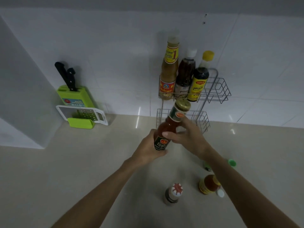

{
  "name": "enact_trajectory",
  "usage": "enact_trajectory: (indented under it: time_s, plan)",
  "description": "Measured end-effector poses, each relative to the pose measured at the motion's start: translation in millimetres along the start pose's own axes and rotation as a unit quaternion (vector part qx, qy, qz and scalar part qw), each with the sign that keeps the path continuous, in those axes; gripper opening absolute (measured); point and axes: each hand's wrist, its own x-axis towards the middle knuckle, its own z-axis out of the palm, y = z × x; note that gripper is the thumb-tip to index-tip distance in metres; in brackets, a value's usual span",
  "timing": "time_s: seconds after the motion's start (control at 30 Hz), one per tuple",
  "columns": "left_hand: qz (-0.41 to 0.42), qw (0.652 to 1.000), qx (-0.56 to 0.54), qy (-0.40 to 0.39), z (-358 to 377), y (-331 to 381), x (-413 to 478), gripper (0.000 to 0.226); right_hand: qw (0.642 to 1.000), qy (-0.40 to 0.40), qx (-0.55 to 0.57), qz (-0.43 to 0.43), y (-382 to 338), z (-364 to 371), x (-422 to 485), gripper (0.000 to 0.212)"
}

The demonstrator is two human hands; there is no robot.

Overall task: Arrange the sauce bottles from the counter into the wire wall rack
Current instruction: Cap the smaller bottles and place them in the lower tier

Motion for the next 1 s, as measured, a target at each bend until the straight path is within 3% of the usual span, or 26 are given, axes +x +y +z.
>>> enact_trajectory:
  time_s: [0.13, 0.23, 0.4, 0.67, 1.0]
  plan:
    - [-0.115, 0.981, 0.149, -0.055, -12.7, -26.4, 57.2, 0.104, 0.986, 0.166, -0.021, -0.009, 36.1, 11.7, 23.4, 0.052]
    - [-0.163, 0.983, 0.071, -0.055, -14.5, -33.4, 85.5, 0.101, 0.977, 0.214, 0.013, -0.005, 54.7, 16.5, 52.5, 0.049]
    - [-0.21, 0.975, -0.048, -0.061, -10.9, -42.0, 112.9, 0.099, 0.987, 0.153, -0.042, 0.015, 79.1, 22.4, 94.2, 0.045]
    - [-0.197, 0.973, -0.098, -0.073, -3.9, -53.7, 120.6, 0.101, 0.99, 0.067, -0.122, 0.038, 101.1, 31.7, 123.6, 0.05]
    - [-0.166, 0.974, -0.127, -0.089, 5.1, -54.2, 125.8, 0.094, 0.985, -0.002, -0.138, 0.1, 101.2, 33.4, 150.7, 0.045]
